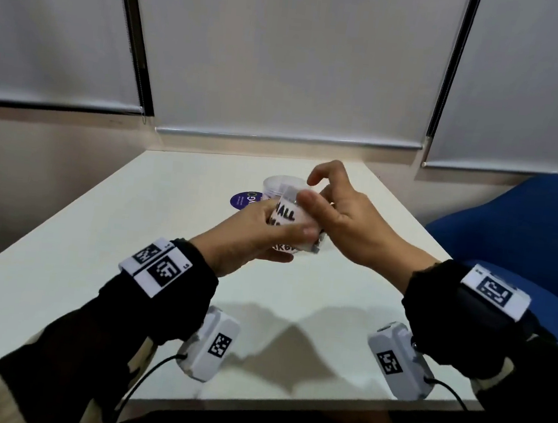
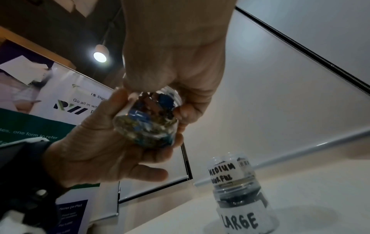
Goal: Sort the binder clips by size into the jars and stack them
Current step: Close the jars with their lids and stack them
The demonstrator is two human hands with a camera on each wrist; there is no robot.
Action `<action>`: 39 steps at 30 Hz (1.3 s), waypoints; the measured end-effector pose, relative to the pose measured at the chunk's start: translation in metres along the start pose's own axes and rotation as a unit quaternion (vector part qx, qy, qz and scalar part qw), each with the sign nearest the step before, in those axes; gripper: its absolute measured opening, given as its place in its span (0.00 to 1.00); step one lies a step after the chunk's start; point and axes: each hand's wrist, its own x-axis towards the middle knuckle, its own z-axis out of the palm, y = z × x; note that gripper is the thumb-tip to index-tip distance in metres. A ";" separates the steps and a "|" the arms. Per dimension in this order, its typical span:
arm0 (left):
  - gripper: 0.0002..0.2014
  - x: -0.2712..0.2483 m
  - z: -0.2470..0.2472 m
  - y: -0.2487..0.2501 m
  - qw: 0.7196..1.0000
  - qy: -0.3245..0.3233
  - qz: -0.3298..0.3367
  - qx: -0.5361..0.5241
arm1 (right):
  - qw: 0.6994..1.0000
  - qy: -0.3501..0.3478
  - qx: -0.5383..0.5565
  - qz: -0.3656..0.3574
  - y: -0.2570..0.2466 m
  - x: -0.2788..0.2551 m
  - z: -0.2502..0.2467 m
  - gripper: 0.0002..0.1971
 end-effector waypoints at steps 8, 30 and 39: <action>0.30 0.041 -0.024 -0.039 0.977 0.207 0.037 0.034 | 0.978 -0.090 -0.110 0.156 0.045 -0.020 0.018 0.21; 0.41 0.167 -0.048 -0.036 0.900 0.322 -0.052 0.288 | 0.804 -0.364 -0.406 0.236 0.068 -0.042 0.021 0.31; 0.60 0.156 -0.047 -0.037 0.903 0.325 -0.064 0.274 | 0.813 -0.360 -0.401 0.220 0.070 -0.039 0.020 0.27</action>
